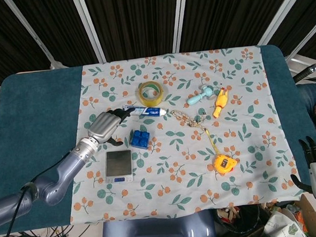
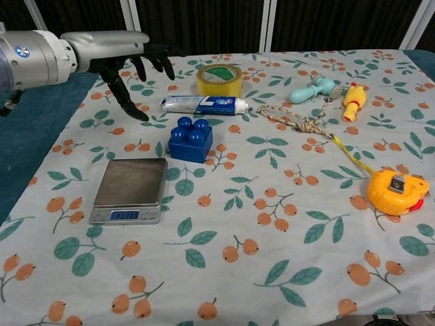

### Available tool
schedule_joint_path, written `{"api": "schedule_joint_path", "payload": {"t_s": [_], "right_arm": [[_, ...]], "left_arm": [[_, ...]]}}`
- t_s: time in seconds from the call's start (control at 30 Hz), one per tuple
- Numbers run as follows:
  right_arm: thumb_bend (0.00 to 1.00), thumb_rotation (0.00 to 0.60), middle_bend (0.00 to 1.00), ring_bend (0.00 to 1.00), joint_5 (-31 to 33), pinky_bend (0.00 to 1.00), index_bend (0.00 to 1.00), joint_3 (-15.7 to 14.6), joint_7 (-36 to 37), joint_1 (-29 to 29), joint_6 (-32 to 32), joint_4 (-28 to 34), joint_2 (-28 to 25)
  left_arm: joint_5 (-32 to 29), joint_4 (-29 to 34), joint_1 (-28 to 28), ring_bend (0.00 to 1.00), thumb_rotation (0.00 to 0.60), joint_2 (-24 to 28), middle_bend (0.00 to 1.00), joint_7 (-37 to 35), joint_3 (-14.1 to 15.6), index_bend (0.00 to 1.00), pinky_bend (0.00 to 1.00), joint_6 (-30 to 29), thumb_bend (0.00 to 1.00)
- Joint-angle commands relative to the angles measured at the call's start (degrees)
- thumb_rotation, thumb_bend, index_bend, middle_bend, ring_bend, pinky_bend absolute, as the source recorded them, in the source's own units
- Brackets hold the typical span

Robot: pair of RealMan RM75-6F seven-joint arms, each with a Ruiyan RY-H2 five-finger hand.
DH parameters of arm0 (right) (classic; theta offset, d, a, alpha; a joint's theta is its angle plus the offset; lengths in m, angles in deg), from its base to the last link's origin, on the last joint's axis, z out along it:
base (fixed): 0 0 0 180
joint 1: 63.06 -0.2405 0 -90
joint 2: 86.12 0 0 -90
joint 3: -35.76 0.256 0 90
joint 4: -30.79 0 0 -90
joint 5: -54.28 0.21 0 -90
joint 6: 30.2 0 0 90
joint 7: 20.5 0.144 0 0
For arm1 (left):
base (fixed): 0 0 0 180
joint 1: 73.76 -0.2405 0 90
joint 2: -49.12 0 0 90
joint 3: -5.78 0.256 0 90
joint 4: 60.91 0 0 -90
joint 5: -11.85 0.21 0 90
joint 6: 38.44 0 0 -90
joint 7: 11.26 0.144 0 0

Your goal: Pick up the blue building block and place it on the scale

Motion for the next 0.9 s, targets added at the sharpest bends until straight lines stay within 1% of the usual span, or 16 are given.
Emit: {"api": "schedule_joint_path", "payload": {"t_s": [0.03,0.27,0.77,0.83,0.9], "right_arm": [[0.16,0.6,0.0,0.12,0.04,0.24,0.02,0.1,-0.05,-0.01,0.11,-0.07,0.1],[0.15,0.6,0.0,0.12,-0.03,0.24,0.02,0.23,0.45,-0.04,0.22,-0.28,0.15],[0.15,0.6,0.0,0.12,-0.25,0.24,0.02,0.22,0.44,-0.12,0.25,-0.34,0.23],[0.16,0.6,0.0,0.12,-0.23,0.24,0.02,0.22,0.48,-0.1,0.26,-0.33,0.22],[0.16,0.6,0.0,0.12,-0.15,0.24,0.02,0.26,0.5,-0.09,0.26,-0.31,0.19]], "left_arm": [[-3.09,-1.59,3.29,0.14,0.6,-1.22,0.22,1.0,0.43,0.05,0.26,4.79,0.01],[-5.06,-2.87,5.87,0.14,0.6,-2.25,0.22,1.34,2.14,0.05,0.24,7.77,0.0],[-4.82,-8.07,9.86,0.14,0.6,-6.79,0.23,3.8,4.72,0.07,0.23,7.63,0.0],[-4.68,-9.0,10.43,0.16,0.6,-7.59,0.25,3.58,4.91,0.07,0.24,7.99,0.01],[-4.58,-9.96,10.92,0.21,0.6,-8.44,0.3,3.49,5.05,0.09,0.29,8.08,0.03]]}}
